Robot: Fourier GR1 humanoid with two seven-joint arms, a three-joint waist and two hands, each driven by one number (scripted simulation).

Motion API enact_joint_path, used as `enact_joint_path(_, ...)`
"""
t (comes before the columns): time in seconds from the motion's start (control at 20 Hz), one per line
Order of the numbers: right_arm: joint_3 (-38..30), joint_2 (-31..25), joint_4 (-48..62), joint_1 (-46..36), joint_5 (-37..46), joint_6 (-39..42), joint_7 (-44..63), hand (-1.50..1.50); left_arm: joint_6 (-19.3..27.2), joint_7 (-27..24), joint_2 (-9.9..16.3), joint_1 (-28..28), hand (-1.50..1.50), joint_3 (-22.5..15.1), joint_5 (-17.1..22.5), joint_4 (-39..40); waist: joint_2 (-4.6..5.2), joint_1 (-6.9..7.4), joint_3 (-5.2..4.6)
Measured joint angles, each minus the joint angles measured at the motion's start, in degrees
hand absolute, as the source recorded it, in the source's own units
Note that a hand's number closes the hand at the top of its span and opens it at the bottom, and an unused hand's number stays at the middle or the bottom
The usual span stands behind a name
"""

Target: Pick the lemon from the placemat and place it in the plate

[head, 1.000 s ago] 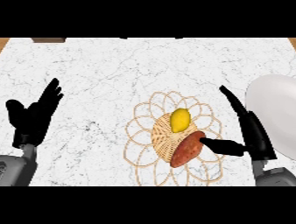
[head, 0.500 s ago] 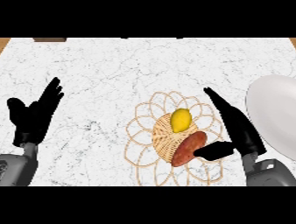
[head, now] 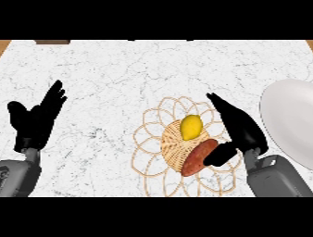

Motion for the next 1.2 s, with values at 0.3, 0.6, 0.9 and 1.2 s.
enact_joint_path(0.3,-2.3,3.0,6.6,-3.7,1.2,4.4,-0.4,-1.50,-0.7,1.3,-1.5,1.2,0.00,0.8,-1.7,-2.2,-0.09,0.11,-0.05)
enact_joint_path(0.6,-2.8,7.1,10.8,-6.1,5.7,5.3,0.8,-1.50,-2.1,1.4,-2.7,2.5,0.00,2.1,-3.0,-3.4,-0.31,0.02,-0.22)
enact_joint_path(0.9,-5.2,9.1,15.7,-8.7,8.1,6.3,-0.9,-1.50,-2.1,2.5,-4.1,1.0,0.00,3.2,-5.0,-2.8,-0.35,0.01,-0.22)
enact_joint_path(1.2,-6.2,10.3,20.1,-10.9,9.2,8.7,-2.9,1.50,-2.9,2.0,-5.1,2.1,0.00,3.8,-5.9,-3.5,-0.50,0.11,-0.28)
